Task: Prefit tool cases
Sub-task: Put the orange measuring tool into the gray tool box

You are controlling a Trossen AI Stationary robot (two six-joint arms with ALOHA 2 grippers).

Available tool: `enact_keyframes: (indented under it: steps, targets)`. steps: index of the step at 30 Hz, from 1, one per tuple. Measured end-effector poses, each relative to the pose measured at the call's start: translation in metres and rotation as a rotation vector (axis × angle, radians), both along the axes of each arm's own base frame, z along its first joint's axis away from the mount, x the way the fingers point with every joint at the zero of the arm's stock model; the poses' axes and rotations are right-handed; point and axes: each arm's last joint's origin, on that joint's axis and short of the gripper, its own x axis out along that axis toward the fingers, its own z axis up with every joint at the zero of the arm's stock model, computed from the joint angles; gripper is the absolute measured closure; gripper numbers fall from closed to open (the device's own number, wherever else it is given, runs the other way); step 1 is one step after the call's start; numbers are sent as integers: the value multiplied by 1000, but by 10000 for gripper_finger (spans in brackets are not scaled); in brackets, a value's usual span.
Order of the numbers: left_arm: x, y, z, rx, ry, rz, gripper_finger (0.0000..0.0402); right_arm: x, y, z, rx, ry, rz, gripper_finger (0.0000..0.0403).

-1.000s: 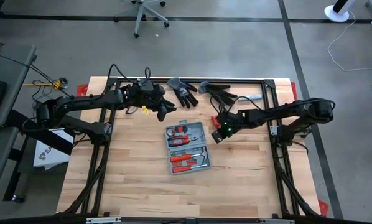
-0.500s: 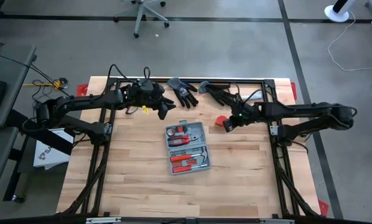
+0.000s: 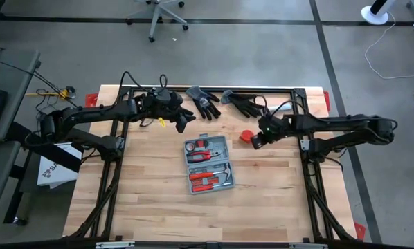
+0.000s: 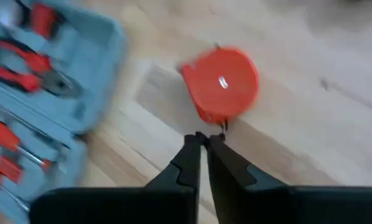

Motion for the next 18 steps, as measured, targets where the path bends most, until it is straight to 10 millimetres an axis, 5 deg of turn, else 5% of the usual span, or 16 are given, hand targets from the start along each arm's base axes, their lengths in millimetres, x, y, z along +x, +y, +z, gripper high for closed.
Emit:
enact_keyframes:
  steps: [10, 18]
  targets:
    - [-1, 0, -2, -9, 24, 0, 275, -6, 19, -37, 192, -94, -48, 269]
    - [-2, -1, -4, -19, 49, 1, 275, -1, 22, -39, 212, -191, -66, 207]
